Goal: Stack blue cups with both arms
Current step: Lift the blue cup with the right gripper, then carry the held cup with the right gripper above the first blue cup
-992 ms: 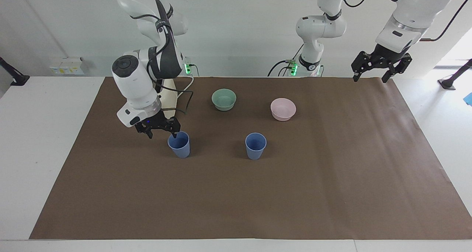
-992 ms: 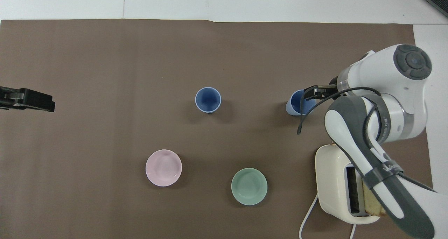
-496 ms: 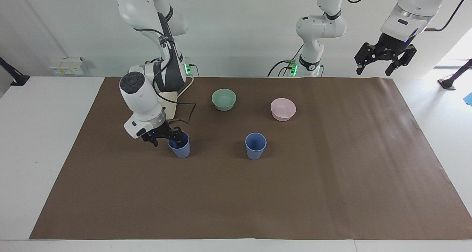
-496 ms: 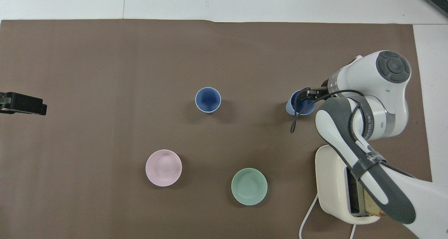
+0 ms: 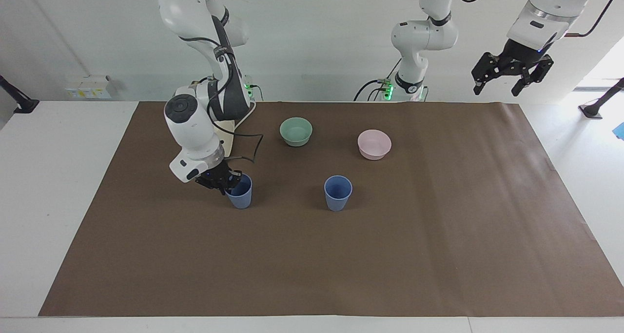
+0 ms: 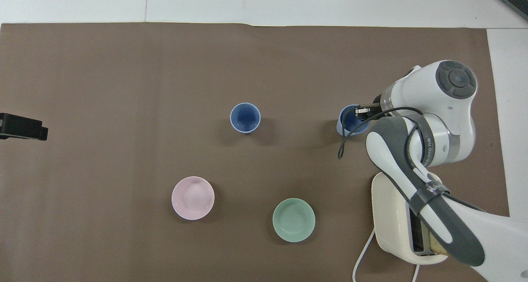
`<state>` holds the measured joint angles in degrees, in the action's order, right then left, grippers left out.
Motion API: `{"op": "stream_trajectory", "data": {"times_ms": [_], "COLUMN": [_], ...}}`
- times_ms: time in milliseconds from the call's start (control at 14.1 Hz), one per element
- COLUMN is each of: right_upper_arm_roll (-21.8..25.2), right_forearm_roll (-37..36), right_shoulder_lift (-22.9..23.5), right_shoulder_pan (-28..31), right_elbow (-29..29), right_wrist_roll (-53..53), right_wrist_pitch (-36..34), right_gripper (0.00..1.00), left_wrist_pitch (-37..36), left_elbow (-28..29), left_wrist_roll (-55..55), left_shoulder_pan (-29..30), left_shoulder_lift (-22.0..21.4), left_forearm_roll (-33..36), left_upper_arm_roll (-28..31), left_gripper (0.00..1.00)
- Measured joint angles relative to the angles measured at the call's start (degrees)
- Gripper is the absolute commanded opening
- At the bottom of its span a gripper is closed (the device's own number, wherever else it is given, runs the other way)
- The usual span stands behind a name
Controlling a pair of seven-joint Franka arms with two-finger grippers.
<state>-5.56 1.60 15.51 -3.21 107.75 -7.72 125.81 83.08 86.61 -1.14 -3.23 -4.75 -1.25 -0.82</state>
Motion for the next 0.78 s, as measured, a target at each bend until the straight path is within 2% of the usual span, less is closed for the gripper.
{"op": "stream_trajectory", "data": {"times_ms": [142,354,638,779], "right_upper_arm_roll": [0.0,-0.1,-0.3,-0.4], "right_forearm_roll": [0.0,1.1,1.5,1.5], "right_shoulder_lift": [0.0,-0.1,-0.3,-0.3], "right_shoulder_pan": [-0.1,-1.8,-7.6,-10.2], "right_elbow": [-1.6,-7.3,-14.3,-15.9], "right_wrist_roll": [0.0,-2.9,-9.6,-10.7], "right_wrist_pitch": [-1.5,-6.3,-8.0,-8.5], "right_gripper": [0.00,0.00,0.00,0.00], "left_wrist_pitch": [0.1,0.1,0.1,0.1], "left_elbow": [0.1,0.4,0.6,0.6], "left_wrist_roll": [0.0,0.0,-0.1,-0.1], "left_shoulder_pan": [0.0,0.0,0.0,0.0], "left_shoulder_lift": [-0.2,-0.2,-0.2,-0.3], "left_forearm_roll": [-0.6,-1.0,-1.1,-1.2], "left_upper_arm_roll": [0.1,0.0,-0.3,-0.3], "left_gripper": [1.00,1.00,1.00,1.00]}}
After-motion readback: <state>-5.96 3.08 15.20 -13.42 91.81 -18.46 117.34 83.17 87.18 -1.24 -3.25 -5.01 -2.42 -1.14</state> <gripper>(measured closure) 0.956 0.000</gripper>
